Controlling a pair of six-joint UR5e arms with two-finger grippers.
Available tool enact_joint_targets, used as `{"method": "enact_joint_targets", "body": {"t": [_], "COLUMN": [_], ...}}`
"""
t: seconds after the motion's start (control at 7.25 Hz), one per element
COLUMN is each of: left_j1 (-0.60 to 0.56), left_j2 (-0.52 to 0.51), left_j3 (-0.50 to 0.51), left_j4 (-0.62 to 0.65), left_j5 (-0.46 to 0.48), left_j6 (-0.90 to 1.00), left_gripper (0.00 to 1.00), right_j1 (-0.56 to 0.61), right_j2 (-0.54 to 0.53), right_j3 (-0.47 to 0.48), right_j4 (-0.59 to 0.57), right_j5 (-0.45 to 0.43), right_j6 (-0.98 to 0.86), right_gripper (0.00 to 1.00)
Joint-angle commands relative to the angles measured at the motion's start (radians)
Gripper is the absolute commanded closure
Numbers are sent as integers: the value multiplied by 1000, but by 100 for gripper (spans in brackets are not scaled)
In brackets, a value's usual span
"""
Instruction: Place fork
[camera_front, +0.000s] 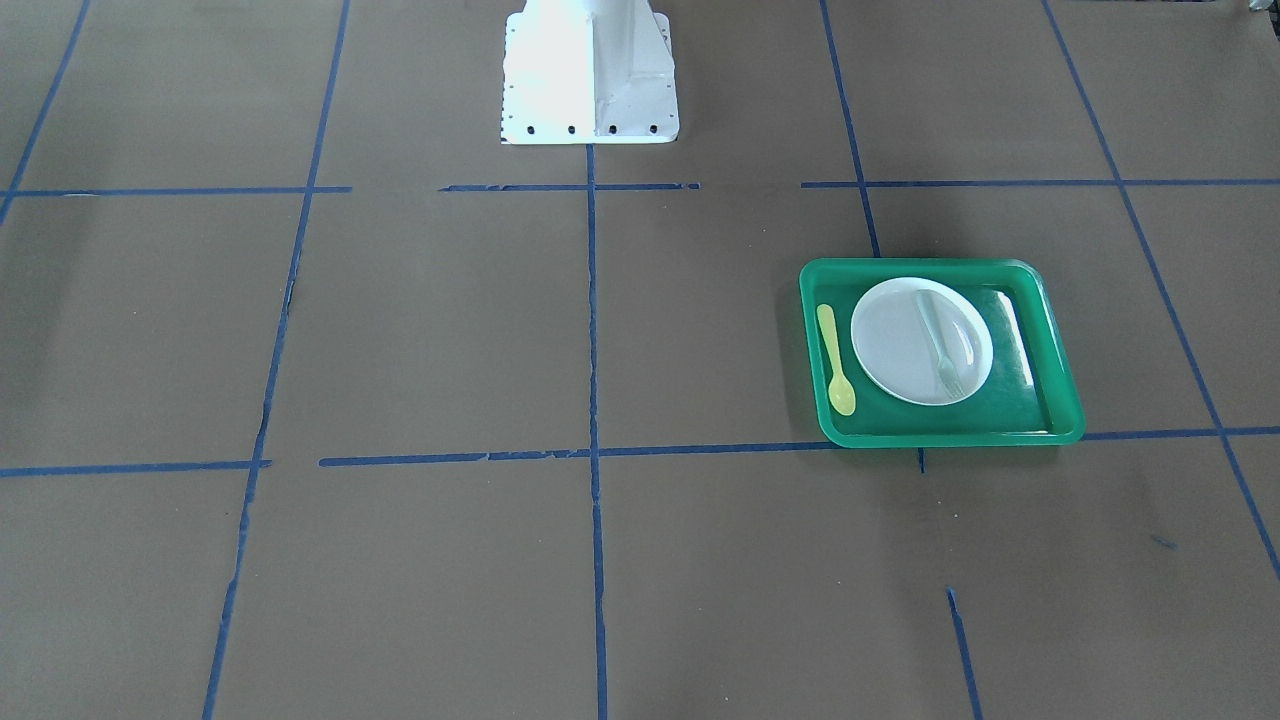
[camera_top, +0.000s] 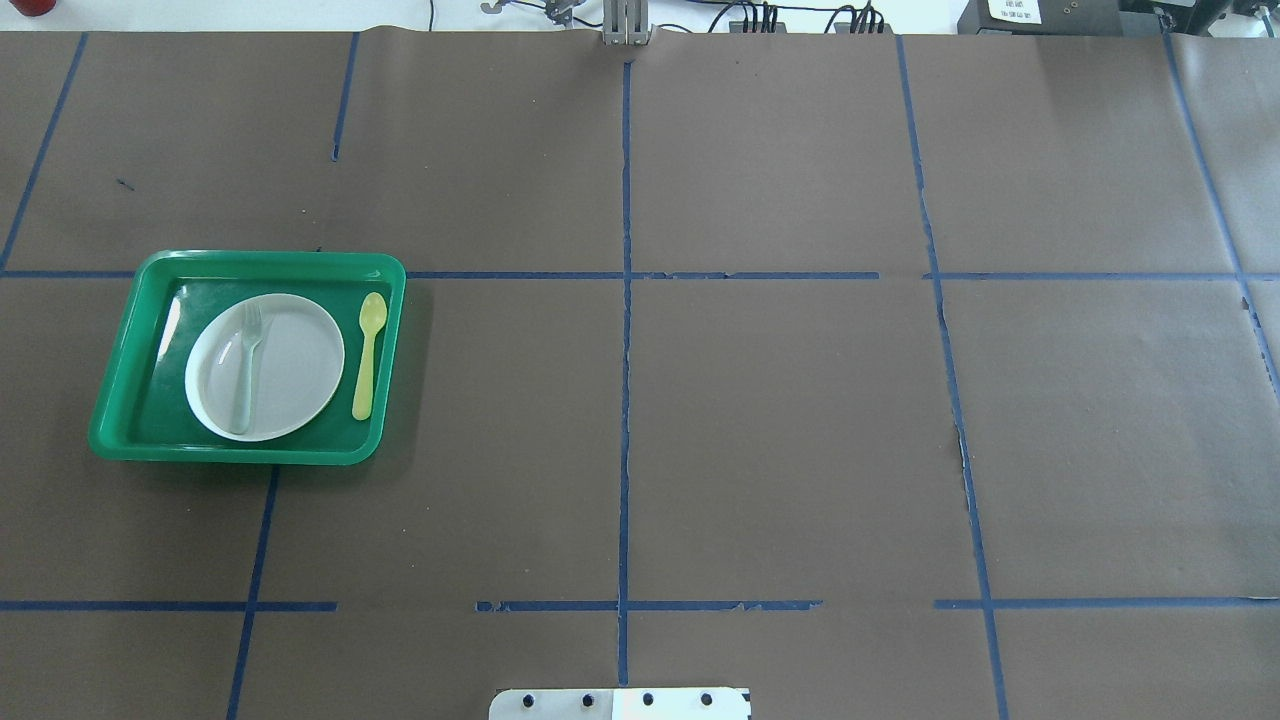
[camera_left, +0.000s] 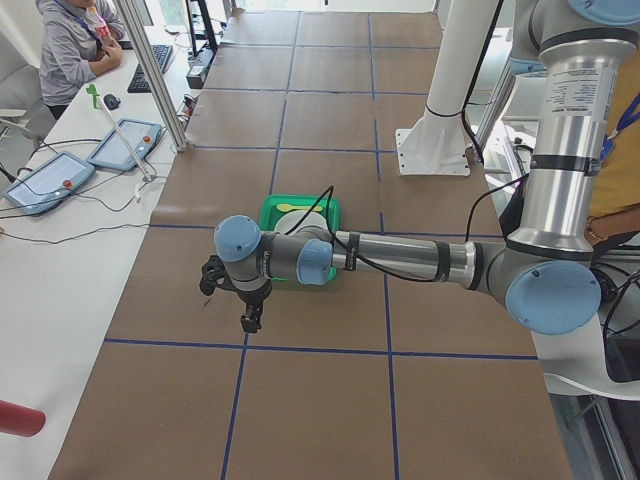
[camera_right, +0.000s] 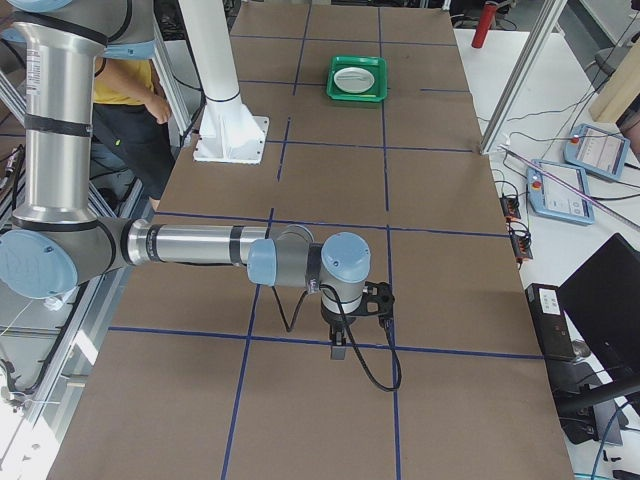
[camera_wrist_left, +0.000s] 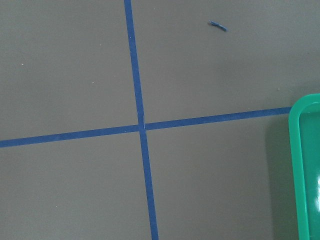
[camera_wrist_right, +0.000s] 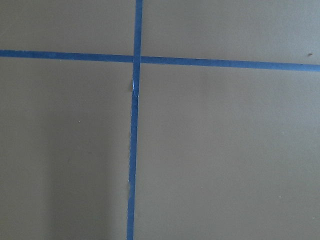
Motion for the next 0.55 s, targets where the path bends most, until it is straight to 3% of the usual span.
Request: {"method": "enact_joint_targets", "body": {"t": [0.0, 0.41], "left_j1": [3, 2], "left_j2": [-2, 6], "left_j3": [1, -11], "left_j4": [5, -2], "left_j5": [0, 1], "left_j6": [8, 0], "left_gripper": [0, 0], "right_j1": [0, 0], "right_j2": [0, 0], "right_j3": [0, 0], "right_j4": [0, 0], "right_j5": [0, 0], "right_j6": [1, 0], "right_gripper": [0, 0]}}
